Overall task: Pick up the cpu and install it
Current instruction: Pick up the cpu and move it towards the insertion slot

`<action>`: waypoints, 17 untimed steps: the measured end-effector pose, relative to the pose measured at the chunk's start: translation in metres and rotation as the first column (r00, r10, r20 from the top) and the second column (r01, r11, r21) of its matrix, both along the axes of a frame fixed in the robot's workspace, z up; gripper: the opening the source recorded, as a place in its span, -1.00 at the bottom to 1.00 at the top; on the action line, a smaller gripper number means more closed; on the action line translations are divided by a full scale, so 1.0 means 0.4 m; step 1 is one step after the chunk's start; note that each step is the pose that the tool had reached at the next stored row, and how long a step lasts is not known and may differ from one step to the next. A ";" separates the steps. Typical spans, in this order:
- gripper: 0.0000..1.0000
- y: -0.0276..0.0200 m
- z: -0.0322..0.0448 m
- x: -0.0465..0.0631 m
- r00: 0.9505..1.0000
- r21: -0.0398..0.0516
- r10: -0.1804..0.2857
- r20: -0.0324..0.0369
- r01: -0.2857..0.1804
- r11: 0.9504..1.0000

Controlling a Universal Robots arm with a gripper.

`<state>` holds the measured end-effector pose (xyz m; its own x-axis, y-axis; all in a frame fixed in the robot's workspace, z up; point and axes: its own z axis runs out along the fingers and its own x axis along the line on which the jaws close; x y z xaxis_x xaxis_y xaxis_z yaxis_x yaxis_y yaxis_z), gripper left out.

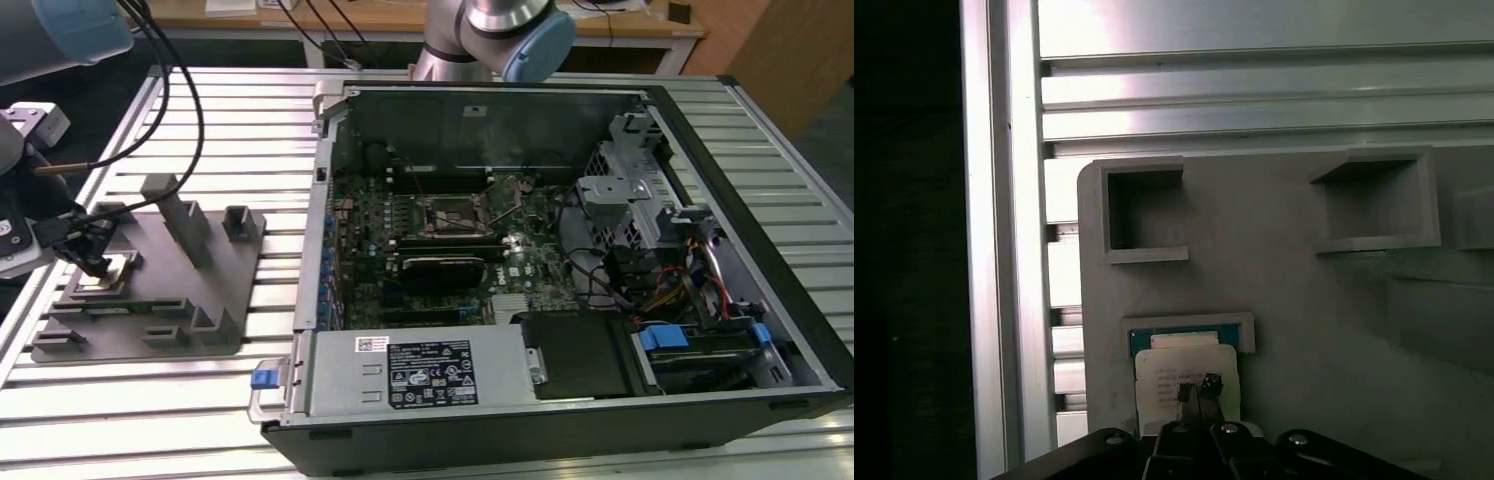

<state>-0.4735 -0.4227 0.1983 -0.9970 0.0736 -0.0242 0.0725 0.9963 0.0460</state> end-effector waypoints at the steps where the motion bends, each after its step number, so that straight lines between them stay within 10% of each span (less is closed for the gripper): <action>1: -0.79 0.000 0.000 0.000 1.000 0.000 0.000 0.000 0.000 1.000; 6: -0.77 0.000 0.000 -0.001 1.000 0.000 0.000 0.000 0.000 1.000; 17: 0.17 0.000 0.000 -0.004 1.000 0.000 0.001 0.000 -0.001 1.000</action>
<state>-0.4749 -0.4227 0.1981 -0.9970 0.0730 -0.0243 0.0718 0.9964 0.0461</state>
